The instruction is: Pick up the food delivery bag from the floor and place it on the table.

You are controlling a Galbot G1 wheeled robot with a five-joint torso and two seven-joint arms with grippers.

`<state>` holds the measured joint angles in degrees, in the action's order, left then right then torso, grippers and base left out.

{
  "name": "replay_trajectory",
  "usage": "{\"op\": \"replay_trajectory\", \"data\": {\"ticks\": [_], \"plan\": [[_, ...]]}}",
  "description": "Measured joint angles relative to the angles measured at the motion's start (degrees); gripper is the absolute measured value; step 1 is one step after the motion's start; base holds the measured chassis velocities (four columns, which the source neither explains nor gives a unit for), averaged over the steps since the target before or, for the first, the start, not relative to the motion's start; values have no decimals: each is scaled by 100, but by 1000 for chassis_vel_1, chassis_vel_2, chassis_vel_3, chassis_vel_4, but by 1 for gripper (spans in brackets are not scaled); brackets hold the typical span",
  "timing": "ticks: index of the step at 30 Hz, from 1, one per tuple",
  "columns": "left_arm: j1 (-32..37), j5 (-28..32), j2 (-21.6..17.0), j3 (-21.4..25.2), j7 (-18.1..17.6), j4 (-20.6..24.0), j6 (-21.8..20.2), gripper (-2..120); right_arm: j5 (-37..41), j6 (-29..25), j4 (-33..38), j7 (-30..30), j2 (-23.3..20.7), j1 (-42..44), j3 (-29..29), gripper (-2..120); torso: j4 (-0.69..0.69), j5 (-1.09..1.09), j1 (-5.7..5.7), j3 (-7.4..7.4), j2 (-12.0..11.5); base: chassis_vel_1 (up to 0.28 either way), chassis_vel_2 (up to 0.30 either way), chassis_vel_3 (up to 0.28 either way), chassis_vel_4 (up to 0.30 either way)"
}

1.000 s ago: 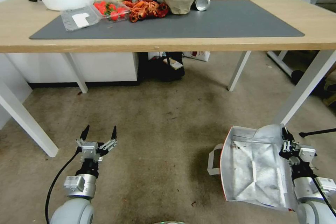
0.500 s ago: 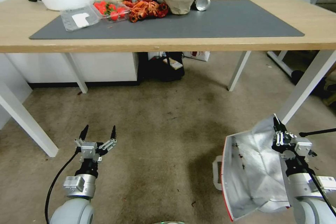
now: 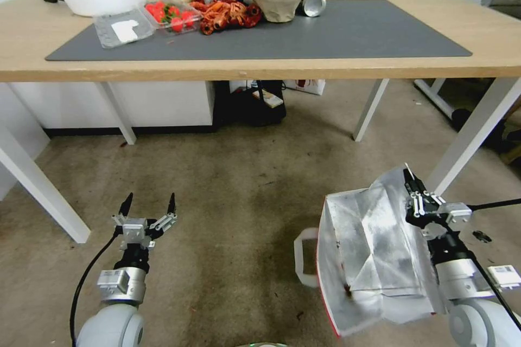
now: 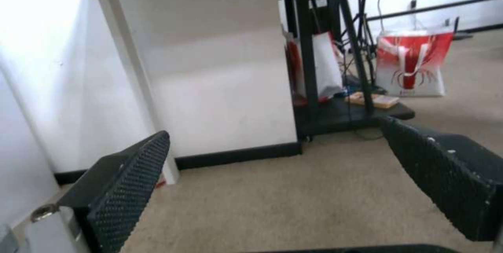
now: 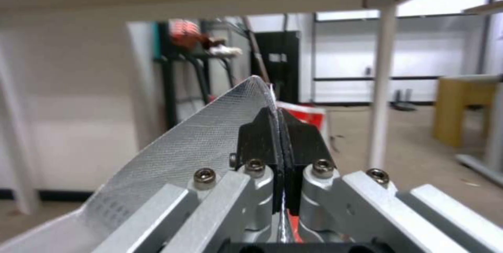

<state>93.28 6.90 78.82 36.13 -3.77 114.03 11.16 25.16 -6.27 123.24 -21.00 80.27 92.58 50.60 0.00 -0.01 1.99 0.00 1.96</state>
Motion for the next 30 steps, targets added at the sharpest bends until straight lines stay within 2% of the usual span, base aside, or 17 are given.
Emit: {"op": "replay_trajectory", "data": {"ticks": [2, 5, 10, 15, 18, 21, 22, 25, 30], "plan": [[0, -13, -4, -1, -36, 7, -27, 100, 126, 31, 47, -51, -33, 3, -7, 0, 0, 0, 0, 0, 0, 0, 0, 0, 0], [-30, -38, -7, -34, -296, 11, -44, 100, 593, 91, 172, -337, -194, -8, -13, 0, 0, 0, 0, 0, 0, 0, 0, 0, 0], [-30, -75, -11, -37, -423, 19, -35, 100, 863, 122, 254, -605, -321, 11, -17, 0, 0, 0, 0, 0, 0, 0, 0, 0, 0], [-25, -120, -43, -70, -742, 29, 31, 100, 1252, 232, 406, -967, -456, 35, -50, 0, 0, 1, 0, 0, 0, 0, 0, 0, 0], [7, 37, -51, -55, -599, 59, 66, 100, 1504, 278, 478, -1225, -512, 22, -51, 0, 0, 0, 0, 0, 0, 0, 0, 0, 0], [57, 331, -55, -14, -210, 147, 112, 99, 1947, 368, 516, -1668, -598, 17, -30, 0, 0, 1, 0, 0, 0, 0, 0, 0, 0], [57, 331, -55, -14, -210, 147, 112, 99, 1947, 368, 516, -1668, -598, 17, -30, 0, 0, 1, 0, 0, 0, 0, 0, 0, 0], [83, 422, -55, 23, 7, 211, 127, 97, 2389, 520, 519, -2167, -670, 16, 78, 0, 0, 1, 0, 0, 0, 0, 0, 0, 0], [97, 449, -65, 72, 167, 229, 153, 95, 2616, 648, 539, -2419, -727, 9, 160, 0, 0, 1, 0, 0, 0, 0, 0, 0, 0]]}}
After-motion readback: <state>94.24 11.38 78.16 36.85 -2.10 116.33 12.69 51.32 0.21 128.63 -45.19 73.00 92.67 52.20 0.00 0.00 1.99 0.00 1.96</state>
